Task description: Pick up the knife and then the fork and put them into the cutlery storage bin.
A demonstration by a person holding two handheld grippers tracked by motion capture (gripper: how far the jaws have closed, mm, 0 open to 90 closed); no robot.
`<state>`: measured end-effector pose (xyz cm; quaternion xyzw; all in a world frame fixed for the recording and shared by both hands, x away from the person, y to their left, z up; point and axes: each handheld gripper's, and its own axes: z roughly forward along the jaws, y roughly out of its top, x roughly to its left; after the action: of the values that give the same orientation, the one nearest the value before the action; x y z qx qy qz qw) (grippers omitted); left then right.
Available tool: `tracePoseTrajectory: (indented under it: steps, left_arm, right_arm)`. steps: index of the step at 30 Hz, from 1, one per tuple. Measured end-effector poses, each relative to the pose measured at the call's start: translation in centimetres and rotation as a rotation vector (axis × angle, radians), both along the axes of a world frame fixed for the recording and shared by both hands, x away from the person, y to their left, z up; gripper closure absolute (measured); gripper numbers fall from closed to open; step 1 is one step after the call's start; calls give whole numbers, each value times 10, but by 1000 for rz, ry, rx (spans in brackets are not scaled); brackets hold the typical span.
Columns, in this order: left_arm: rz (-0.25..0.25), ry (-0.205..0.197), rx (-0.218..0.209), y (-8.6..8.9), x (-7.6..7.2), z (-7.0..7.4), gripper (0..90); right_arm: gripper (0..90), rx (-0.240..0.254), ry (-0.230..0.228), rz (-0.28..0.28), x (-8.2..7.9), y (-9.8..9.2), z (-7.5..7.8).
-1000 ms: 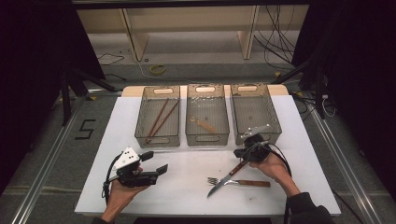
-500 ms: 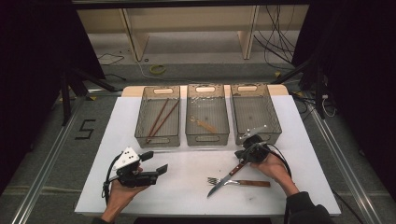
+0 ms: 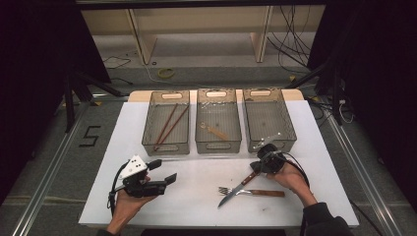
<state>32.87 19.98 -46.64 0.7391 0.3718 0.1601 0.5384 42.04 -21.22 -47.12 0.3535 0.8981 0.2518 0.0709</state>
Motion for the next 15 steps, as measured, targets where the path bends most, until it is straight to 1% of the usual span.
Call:
tracePoseTrajectory:
  steps: [4, 10, 15]
  left_arm:
    - [0, -3, -1, 0, -1, 0, 202]
    - [-2, -4, 0, 0, -1, 1, 202]
    - [-3, -6, 0, 0, -1, 1, 202]
  right_arm:
    - [900, -16, 18, -8, -9, -4, 1]
    - [900, -28, 23, -5, -29, -9, 2]
    - [900, -27, 27, -9, -39, -12, 2]
